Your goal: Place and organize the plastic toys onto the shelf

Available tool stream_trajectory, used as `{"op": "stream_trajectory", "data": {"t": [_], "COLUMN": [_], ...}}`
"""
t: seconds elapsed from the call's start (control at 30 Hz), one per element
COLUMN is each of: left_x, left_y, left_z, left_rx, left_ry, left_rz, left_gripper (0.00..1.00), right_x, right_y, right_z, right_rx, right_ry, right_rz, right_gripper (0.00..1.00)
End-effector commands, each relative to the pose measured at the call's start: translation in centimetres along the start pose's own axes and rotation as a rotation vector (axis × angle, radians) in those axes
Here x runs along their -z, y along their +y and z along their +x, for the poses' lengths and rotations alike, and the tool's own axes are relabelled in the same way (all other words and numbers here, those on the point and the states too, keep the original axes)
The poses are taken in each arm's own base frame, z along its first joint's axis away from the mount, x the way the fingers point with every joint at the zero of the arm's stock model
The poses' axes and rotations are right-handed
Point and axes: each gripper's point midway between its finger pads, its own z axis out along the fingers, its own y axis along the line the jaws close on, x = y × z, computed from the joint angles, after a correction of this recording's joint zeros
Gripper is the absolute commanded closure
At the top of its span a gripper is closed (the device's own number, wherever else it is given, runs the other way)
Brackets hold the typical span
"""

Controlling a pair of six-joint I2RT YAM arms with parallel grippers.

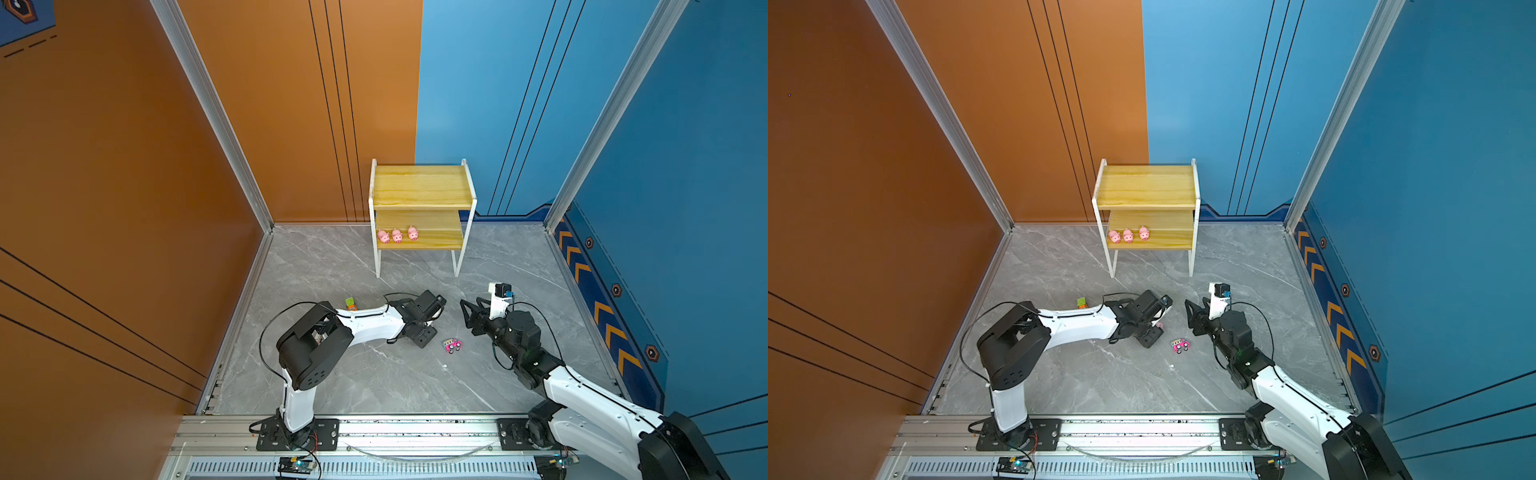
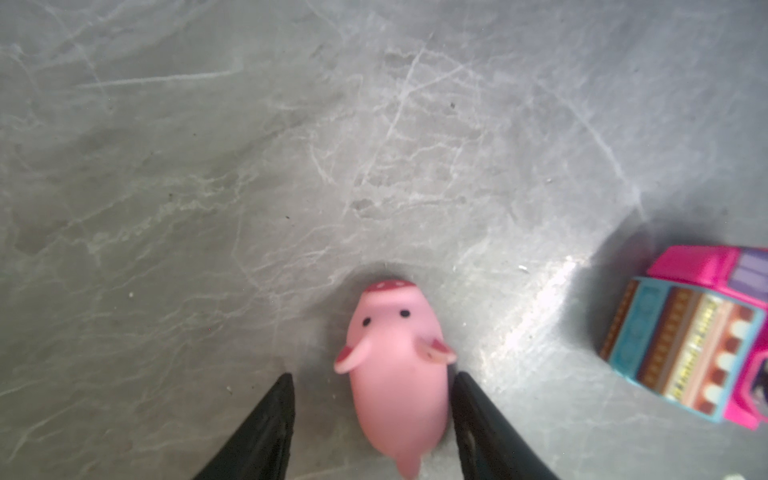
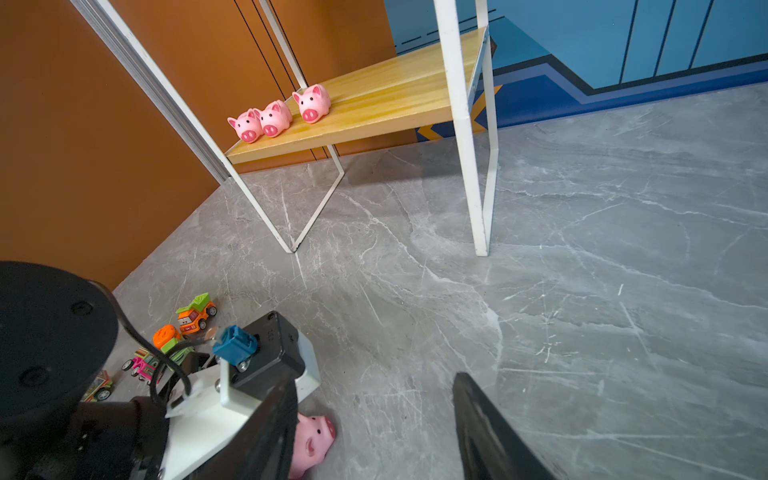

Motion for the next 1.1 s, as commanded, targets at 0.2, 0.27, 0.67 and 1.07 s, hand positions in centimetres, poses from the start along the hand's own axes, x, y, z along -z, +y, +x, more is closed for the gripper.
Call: {"op": "stream_trajectory", "data": {"t": [0.2,0.27,0.67,1.07], "left_x": [-1.1,-1.0,-1.0,-2.1], "left_y": [2.3,2.8,4.9,7.4], "left_z": [2.9,3.0,3.5,1.9], "left_rx": [0.031,0.040,0.085,0.182], "left_ry": [0.101,0.103,0.113,0.096], "left_rz": [-0.054,-0.061,-0.080,-0.131], "left_gripper": [0.39,0.39,0.39,0.39], "right_x": [-0.1,0.0,-0.1,-0.7], "right_y": [-0.6,-0.6,-0.6,0.3], "right_z": [0.6,0.4,0.5,1.1], "right_rx": [-0.012,-0.013,-0.009,-0.002], "right_ry": [0.009,0.005,0.009,0.044], "right_rz": [0.021,0.021,0.018,-0.030], "right_gripper": [0.40,0.40,0.40,0.39]}}
